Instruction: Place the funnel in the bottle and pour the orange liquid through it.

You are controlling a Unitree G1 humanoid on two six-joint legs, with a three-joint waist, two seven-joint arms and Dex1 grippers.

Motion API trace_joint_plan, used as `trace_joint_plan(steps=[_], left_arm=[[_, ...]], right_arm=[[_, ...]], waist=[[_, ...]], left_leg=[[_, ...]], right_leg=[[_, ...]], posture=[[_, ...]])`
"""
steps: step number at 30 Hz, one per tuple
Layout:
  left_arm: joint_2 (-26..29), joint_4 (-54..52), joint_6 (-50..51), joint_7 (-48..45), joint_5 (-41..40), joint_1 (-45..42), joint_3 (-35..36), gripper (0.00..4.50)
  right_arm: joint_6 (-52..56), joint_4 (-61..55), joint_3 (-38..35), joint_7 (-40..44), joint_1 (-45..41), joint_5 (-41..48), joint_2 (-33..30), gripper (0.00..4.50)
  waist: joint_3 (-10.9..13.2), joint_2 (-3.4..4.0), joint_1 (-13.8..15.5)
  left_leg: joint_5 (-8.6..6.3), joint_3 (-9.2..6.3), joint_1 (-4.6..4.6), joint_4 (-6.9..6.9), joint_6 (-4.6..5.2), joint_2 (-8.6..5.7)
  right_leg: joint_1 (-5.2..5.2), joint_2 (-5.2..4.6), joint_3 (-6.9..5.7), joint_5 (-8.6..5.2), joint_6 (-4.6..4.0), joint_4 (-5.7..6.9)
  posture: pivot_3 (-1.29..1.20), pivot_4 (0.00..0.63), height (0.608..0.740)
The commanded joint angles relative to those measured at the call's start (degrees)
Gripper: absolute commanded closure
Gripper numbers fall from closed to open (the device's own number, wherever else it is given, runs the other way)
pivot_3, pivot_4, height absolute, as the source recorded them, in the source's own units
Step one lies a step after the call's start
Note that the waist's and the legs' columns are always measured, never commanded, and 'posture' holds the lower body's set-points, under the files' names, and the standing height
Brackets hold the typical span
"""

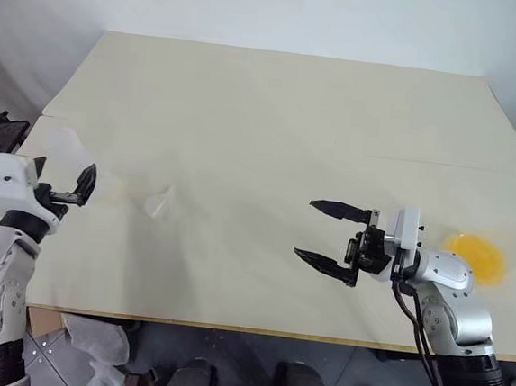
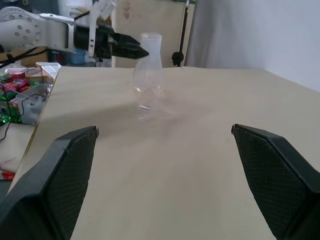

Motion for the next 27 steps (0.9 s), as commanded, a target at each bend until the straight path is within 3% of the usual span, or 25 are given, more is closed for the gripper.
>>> trace_joint_plan(steps=[1,14,17,22,27], left_arm=[[0.7,1.2,1.6,2.1,1.4,-3.4,-0.1,0.0],[3.0,12.6,-2.4,-1.0,5.8,-13.4,-3.2,0.0],[3.3,13.7,-2.5,-1.0,6.7,-13.9,-3.3,0.55],[3.4,14.4,-2.1,-1.1,7.2,-13.7,-3.1,1.96],[1.8,14.6,-9.6,-6.3,1.9,-17.7,-0.7,1.97]], right_arm=[[-0.6,-2.6,-0.5,-1.1,0.7,0.1,0.5,0.03],[-1.5,-3.4,-0.9,-3.5,1.7,-0.4,0.6,0.03],[-1.8,-3.7,-0.9,-4.1,2.1,-0.6,0.6,0.0],[-2.3,-3.9,-1.0,-5.3,2.4,-0.9,1.0,0.0],[-3.2,-3.8,-1.6,-6.2,2.9,-1.5,0.7,0.0]], waist=[[0.0,0.0,0.1],[0.0,-0.02,0.1],[0.0,-0.02,0.1],[0.0,-0.02,0.0],[0.0,-0.07,0.1]], left_leg=[[0.0,-0.01,0.0,0.0,0.0,0.0],[-0.01,0.05,0.0,0.0,-0.02,-0.01],[-0.01,0.05,0.0,0.0,-0.02,0.0],[-0.01,0.05,0.02,0.0,-0.02,0.01],[-0.01,0.07,0.03,0.0,-0.02,0.02]], right_leg=[[0.0,0.0,0.0,0.0,0.0,0.0],[-0.02,0.0,-0.04,0.0,0.0,0.0],[-0.02,0.01,-0.07,0.0,0.0,0.0],[-0.01,0.0,-0.07,0.0,0.0,0.01],[-0.02,0.0,-0.07,0.0,0.0,0.01]], posture=[[0.0,0.15,0.74],[0.0,0.15,0.74],[0.0,0.15,0.74],[0.0,0.15,0.74],[0.0,0.15,0.74]])
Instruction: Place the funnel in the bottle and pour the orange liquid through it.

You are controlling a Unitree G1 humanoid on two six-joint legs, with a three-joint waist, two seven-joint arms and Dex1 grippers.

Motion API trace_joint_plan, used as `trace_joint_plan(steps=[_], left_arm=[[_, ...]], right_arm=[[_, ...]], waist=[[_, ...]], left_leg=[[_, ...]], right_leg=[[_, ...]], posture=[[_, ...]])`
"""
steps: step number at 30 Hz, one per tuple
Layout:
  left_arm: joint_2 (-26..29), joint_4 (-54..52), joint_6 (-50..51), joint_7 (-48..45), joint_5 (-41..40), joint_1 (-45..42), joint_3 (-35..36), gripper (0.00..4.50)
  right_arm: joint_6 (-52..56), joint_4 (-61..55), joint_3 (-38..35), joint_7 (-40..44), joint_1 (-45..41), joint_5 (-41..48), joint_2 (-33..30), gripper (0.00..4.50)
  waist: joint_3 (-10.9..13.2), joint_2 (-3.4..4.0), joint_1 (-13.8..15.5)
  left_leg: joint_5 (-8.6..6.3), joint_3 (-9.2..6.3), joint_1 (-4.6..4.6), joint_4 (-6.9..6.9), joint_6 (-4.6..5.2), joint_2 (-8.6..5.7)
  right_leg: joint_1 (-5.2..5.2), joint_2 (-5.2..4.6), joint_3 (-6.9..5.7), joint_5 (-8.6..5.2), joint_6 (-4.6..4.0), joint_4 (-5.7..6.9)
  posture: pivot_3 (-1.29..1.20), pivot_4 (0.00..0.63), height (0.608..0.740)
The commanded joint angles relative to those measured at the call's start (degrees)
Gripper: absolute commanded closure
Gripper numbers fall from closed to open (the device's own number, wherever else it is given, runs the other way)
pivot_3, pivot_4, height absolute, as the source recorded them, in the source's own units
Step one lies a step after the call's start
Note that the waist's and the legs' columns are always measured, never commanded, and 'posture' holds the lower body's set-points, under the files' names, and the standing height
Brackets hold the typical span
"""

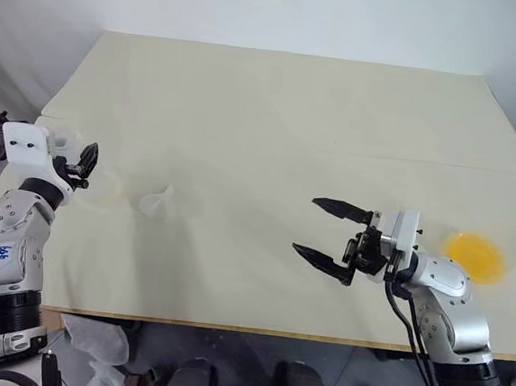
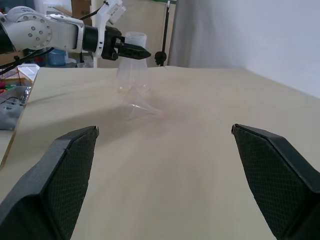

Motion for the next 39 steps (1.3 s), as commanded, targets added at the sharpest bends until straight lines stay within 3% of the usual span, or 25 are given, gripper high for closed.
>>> trace_joint_plan(steps=[1,6,9,11,14,22,33,39], left_arm=[[-0.1,-2.0,-6.5,-6.0,-5.5,-4.7,2.6,1.97],[3.2,-3.6,-6.2,-26.5,-11.2,-10.1,-6.4,1.97],[3.3,-2.4,-4.6,-40.2,-12.5,-15.5,-15.9,1.97],[0.8,0.7,-4.6,-43.9,-11.1,-19.7,-20.7,1.97],[-7.6,8.6,-9.1,-50.3,-8.0,-26.4,-28.7,1.97],[-22.3,30.8,-23.0,-51.9,2.1,-35.4,-35.8,1.97],[-25.6,40.5,-32.8,-50.3,8.9,-39.2,-36.4,1.97],[-26.6,43.2,-31.6,-50.2,8.9,-39.9,-34.8,1.97]], right_arm=[[-1.6,-1.7,-2.3,-0.9,0.8,-0.3,-0.4,0.0],[-1.3,-3.8,-7.7,-1.9,4.8,0.1,-4.0,0.0],[-2.1,-5.0,-13.3,-1.7,11.1,-0.2,-6.9,0.0],[-2.8,-5.6,-16.8,-2.0,15.2,-0.6,-8.1,0.0],[-3.6,-7.0,-23.2,-3.7,22.4,-0.5,-8.1,0.0],[-3.1,-15.2,-26.9,-9.2,31.0,-0.5,-5.0,0.0],[-2.8,-20.0,-24.3,-14.9,33.3,-1.8,-1.7,0.0],[-2.5,-19.6,-23.3,-15.4,31.8,-1.7,-2.2,0.0]], waist=[[0.0,-0.08,0.1],[0.0,-0.09,0.4],[0.0,-0.08,0.6],[0.1,-0.07,0.9],[0.0,-0.06,1.3],[0.1,-0.08,0.6],[0.1,-0.08,1.1],[0.1,-0.08,1.6]], left_leg=[[0.0,0.0,-0.01,0.01,0.0,0.0],[0.0,0.01,-0.18,0.06,0.0,-0.16],[0.0,-0.03,-0.25,0.05,0.01,-0.21],[0.0,-0.04,-0.32,0.07,0.01,-0.22],[0.0,0.04,-0.36,0.09,0.02,-0.23],[-0.01,0.45,-0.38,0.07,0.05,-0.09],[-0.01,0.44,-0.47,0.11,0.05,-0.09],[-0.01,0.44,-0.49,0.12,0.06,-0.1]], right_leg=[[0.0,0.0,-0.01,0.0,0.0,0.0],[0.07,-0.08,-0.24,0.03,-0.01,0.0],[0.08,-0.1,-0.35,0.03,-0.01,-0.01],[0.06,-0.09,-0.41,0.03,-0.01,-0.03],[0.04,-0.09,-0.42,0.03,0.0,-0.05],[-0.17,-0.04,-0.41,0.03,0.0,-0.09],[-0.27,-0.05,-0.41,0.03,0.0,-0.07],[-0.27,-0.05,-0.42,0.03,0.0,-0.07]], posture=[[0.0,0.15,0.74],[0.0,0.15,0.74],[0.0,0.15,0.74],[0.0,0.15,0.74],[0.0,0.15,0.74],[0.0,0.15,0.74],[0.0,0.15,0.74],[0.0,0.15,0.74]])
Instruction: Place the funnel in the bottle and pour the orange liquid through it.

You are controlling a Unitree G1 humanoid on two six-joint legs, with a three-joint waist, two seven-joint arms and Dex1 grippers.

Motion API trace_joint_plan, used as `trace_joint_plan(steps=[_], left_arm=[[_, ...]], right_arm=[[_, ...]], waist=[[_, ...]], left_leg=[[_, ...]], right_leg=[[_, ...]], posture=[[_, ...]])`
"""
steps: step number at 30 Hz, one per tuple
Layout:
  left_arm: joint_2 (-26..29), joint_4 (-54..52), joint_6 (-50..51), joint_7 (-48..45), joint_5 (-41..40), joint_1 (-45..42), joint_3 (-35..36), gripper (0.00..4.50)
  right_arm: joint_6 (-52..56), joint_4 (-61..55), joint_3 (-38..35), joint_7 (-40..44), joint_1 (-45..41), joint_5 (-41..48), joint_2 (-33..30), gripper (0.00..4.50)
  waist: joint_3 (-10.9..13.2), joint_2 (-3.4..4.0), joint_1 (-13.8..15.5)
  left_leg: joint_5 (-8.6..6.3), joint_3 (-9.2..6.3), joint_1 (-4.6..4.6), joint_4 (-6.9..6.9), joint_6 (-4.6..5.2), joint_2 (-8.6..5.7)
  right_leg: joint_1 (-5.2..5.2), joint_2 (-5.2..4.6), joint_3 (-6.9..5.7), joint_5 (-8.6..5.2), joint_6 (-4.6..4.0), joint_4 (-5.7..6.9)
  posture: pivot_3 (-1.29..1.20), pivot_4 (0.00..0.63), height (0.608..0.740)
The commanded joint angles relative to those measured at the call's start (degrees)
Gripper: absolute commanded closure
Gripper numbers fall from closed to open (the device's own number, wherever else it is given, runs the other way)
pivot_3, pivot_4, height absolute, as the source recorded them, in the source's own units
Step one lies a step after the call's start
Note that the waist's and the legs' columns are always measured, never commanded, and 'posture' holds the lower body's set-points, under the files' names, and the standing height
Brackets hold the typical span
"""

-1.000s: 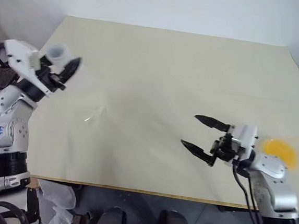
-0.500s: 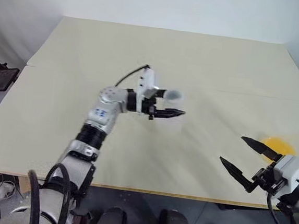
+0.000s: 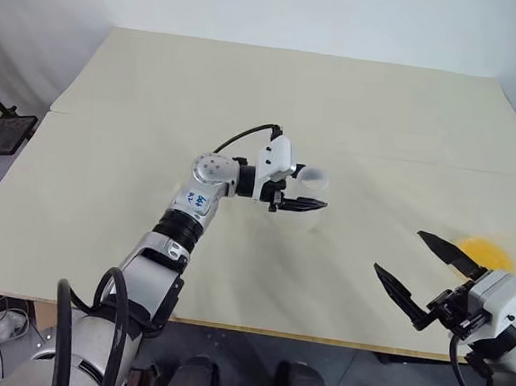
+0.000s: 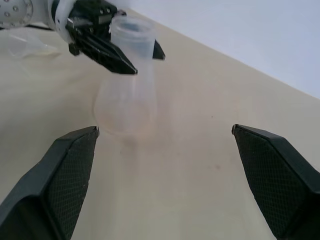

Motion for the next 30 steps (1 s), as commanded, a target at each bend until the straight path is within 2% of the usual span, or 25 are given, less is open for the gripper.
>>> trace_joint_plan(steps=[1,7,8,13,19,26,30], left_arm=[[-0.5,0.1,0.5,0.0,-0.4,-1.7,1.5,1.97],[-0.8,-1.1,4.6,-0.2,-2.2,-1.1,4.0,0.12],[-0.8,-1.3,5.2,-0.2,-2.5,-1.1,4.5,0.02],[1.1,-3.8,9.7,-3.4,-3.1,-0.2,4.9,0.02],[3.2,-6.1,7.9,-1.3,-4.3,0.7,8.4,0.02],[12.0,-18.6,7.5,-5.3,-8.7,7.4,13.1,0.02],[19.4,-30.7,7.9,2.3,-9.8,19.2,21.1,0.02]], right_arm=[[-0.2,-1.2,-0.6,-0.5,-0.8,0.5,-0.4,0.0],[0.3,-0.8,0.1,-0.3,-2.1,0.7,-0.6,0.0],[0.4,-0.8,0.2,-0.3,-2.2,0.7,-0.7,0.0],[1.0,-0.3,1.0,0.1,-3.9,0.9,-0.7,0.0],[1.0,0.6,2.3,0.9,-5.1,0.9,-0.9,0.0],[1.5,4.4,6.8,4.5,-11.0,1.6,-1.9,0.0],[4.7,7.8,12.4,7.8,-18.8,3.0,-2.3,0.0]], waist=[[0.0,0.0,0.0],[0.0,0.0,0.0],[0.0,0.0,0.0],[0.0,0.0,-0.1],[0.0,0.0,-0.1],[0.0,0.02,-1.5],[0.0,0.08,-2.8]], left_leg=[[0.0,0.0,-0.01,0.01,0.01,-0.01],[-0.01,0.01,-0.01,0.02,0.02,-0.01],[-0.01,0.01,-0.01,0.02,0.02,-0.02],[-0.01,0.01,-0.01,0.02,0.02,-0.01],[-0.01,-0.01,-0.01,0.06,0.02,-0.01],[-0.01,-0.06,0.01,0.11,0.02,0.07],[-0.01,-0.28,0.05,0.2,0.01,0.17]], right_leg=[[0.0,0.0,0.0,0.0,0.0,0.0],[0.0,-0.01,-0.01,0.0,0.0,0.0],[0.0,-0.01,-0.01,0.0,0.0,0.0],[0.0,-0.01,-0.01,0.0,0.0,0.01],[0.0,-0.01,-0.02,0.0,0.0,0.03],[0.0,0.02,-0.06,0.0,0.0,0.12],[0.01,0.03,-0.04,0.0,-0.01,0.17]], posture=[[0.0,0.15,0.74],[0.0,0.15,0.74],[0.0,0.15,0.74],[0.0,0.15,0.74],[0.0,0.15,0.74],[0.0,0.15,0.74],[0.0,0.15,0.74]])
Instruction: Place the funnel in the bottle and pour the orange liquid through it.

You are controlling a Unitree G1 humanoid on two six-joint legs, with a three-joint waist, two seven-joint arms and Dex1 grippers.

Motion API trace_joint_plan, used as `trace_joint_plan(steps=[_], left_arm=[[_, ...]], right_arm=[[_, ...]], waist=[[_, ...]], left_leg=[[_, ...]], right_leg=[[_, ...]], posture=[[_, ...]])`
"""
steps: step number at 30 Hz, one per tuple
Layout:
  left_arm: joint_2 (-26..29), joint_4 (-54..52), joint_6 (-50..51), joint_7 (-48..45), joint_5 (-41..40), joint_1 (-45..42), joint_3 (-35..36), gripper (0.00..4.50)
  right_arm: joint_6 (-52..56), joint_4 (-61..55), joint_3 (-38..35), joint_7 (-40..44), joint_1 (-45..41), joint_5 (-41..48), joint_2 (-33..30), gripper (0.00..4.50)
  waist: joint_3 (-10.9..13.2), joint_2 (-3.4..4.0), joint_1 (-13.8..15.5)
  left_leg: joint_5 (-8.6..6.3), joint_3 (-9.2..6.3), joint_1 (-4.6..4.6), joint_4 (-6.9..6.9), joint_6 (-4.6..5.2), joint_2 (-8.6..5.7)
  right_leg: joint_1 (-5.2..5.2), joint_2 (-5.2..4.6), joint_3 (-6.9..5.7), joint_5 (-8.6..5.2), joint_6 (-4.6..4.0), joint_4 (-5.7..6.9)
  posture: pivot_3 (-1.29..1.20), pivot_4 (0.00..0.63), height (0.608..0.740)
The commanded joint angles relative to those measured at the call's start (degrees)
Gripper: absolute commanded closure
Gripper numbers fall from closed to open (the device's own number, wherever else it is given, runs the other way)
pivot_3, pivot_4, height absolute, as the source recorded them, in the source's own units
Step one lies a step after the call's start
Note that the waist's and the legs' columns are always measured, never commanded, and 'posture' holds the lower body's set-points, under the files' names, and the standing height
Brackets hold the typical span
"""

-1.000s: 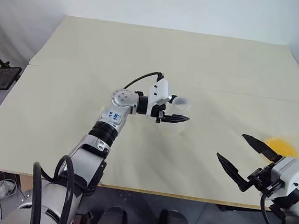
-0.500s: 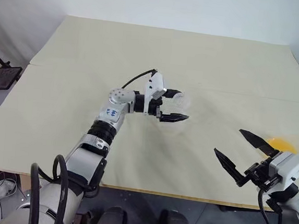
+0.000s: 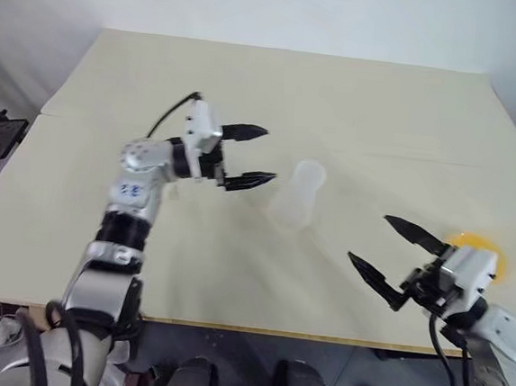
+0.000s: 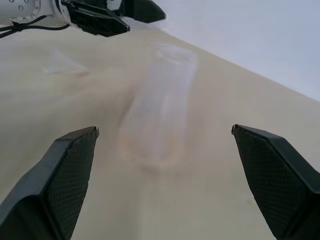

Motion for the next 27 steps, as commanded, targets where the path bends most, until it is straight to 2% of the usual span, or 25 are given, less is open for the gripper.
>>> trace_joint_plan(steps=[1,4,7,11,15,18,21,27], left_arm=[[4.3,-9.6,0.3,6.0,-1.9,7.5,6.7,0.02],[6.0,-16.5,1.4,12.2,-3.3,15.9,12.6,0.02],[7.4,-26.0,3.8,18.5,-4.3,29.4,21.1,0.02],[6.1,-33.6,5.1,24.8,-4.9,44.6,30.0,0.02],[2.7,-35.6,3.1,28.0,-5.1,57.1,35.9,0.02],[1.4,-40.2,5.5,28.6,-7.5,61.4,34.8,0.02],[1.5,-42.5,7.6,28.6,-8.4,62.1,31.4,0.02],[0.0,-49.5,16.8,34.4,-5.5,57.7,17.0,0.02]], right_arm=[[2.3,1.5,3.0,2.6,-3.9,2.3,-0.7,0.0],[3.3,3.5,5.0,4.9,-7.0,2.8,-0.9,0.0],[5.8,4.2,7.2,7.7,-9.9,4.4,-1.4,0.0],[6.7,5.1,9.9,11.3,-11.7,3.6,-2.5,0.0],[5.3,6.7,10.6,11.8,-13.4,2.1,-2.0,0.0],[5.1,7.1,10.1,12.1,-13.6,1.8,-2.2,0.0],[4.6,7.2,9.4,12.0,-13.1,1.6,-2.4,0.0],[2.2,6.8,7.8,11.5,-11.8,1.2,-2.3,0.0]], waist=[[0.0,0.02,-0.4],[0.0,0.02,-0.2],[0.0,0.02,-0.2],[0.0,0.0,-0.2],[0.0,0.01,0.1],[0.0,-0.01,1.1],[0.0,-0.01,2.0],[0.0,0.0,2.2]], left_leg=[[0.0,-0.09,-0.01,0.0,0.0,-0.01],[0.0,-0.16,0.0,0.05,0.0,0.02],[-0.05,-0.32,-0.06,0.13,0.03,-0.03],[-0.09,-0.42,-0.08,0.12,0.04,0.0],[-0.1,-0.38,0.0,0.16,0.04,0.07],[-0.13,-0.42,0.01,0.21,0.06,0.06],[-0.21,-0.43,-0.01,0.34,0.13,0.1],[-0.4,-0.44,0.12,0.46,0.2,-0.04]], right_leg=[[0.0,0.0,0.0,0.0,0.0,0.02],[0.01,0.0,-0.01,0.0,0.0,0.07],[0.04,-0.05,0.03,0.01,-0.01,0.06],[0.05,-0.04,0.03,0.01,-0.01,0.04],[0.19,-0.09,0.08,0.01,-0.01,-0.08],[0.27,-0.09,0.06,0.01,-0.01,-0.11],[0.42,-0.11,0.09,0.01,-0.01,-0.13],[0.61,-0.04,0.08,0.01,-0.01,-0.2]], posture=[[0.0,0.15,0.74],[0.0,0.15,0.74],[0.0,0.15,0.74],[0.0,0.15,0.74],[0.0,0.15,0.74],[0.0,0.15,0.74],[0.0,0.15,0.74],[0.0,0.15,0.74]])
